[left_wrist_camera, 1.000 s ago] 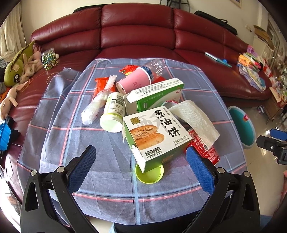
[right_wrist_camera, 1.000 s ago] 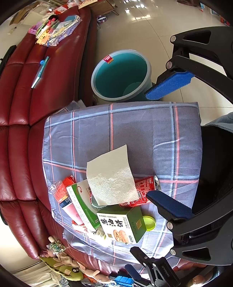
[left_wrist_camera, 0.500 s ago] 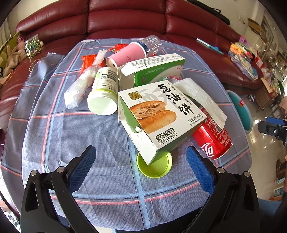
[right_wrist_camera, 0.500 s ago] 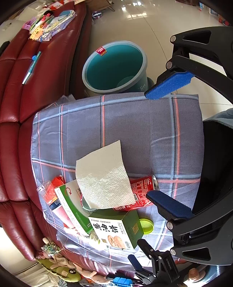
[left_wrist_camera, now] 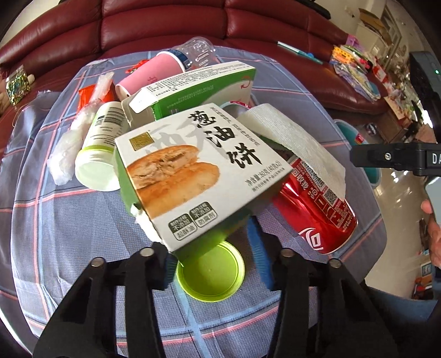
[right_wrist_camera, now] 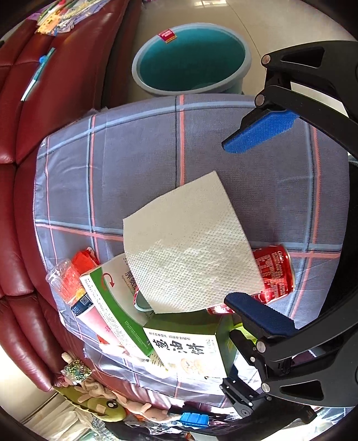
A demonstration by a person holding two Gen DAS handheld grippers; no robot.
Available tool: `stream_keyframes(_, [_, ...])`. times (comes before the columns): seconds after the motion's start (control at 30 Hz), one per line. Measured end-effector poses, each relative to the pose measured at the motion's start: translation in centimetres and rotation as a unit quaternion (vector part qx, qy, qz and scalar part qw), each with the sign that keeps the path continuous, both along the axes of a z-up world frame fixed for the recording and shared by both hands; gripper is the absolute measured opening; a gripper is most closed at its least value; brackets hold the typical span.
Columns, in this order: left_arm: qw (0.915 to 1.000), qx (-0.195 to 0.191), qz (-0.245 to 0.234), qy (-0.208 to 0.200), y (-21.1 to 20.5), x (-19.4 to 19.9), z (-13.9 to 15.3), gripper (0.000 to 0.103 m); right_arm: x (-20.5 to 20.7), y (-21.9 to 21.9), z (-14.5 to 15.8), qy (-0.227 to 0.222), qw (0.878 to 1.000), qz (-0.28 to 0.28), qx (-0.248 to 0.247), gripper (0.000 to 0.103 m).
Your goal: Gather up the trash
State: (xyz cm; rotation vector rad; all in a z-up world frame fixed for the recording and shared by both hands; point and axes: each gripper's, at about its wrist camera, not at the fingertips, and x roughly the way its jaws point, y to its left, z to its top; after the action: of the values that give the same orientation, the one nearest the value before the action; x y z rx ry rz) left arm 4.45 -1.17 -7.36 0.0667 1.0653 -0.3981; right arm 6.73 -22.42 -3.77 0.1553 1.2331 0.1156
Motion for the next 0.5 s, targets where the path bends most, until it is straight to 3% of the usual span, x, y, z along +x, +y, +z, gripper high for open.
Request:
stream_keyframes(0.1, [0.9997,-0.016,-0.016,0.003,-0.4,0.0,0.1,0.016,0.9,0.3,-0.6,0.004,1.000,0.002,0.011,0.097])
stream_keyframes(0.2, [0.9994,-0.025,-0.025,-0.007,-0.9,-0.1,0.8,0.005,1.8,0.7,-1.1,0.006,1.000,0.004,0.013,0.097])
stream_keyframes(0.5, [0.9974,-0.066,-0.016,-0.022,-0.4,0.0,3.4,0.004,4.4,0.3,-3.4,0.017,0.999,-0.001,0.028,0.097])
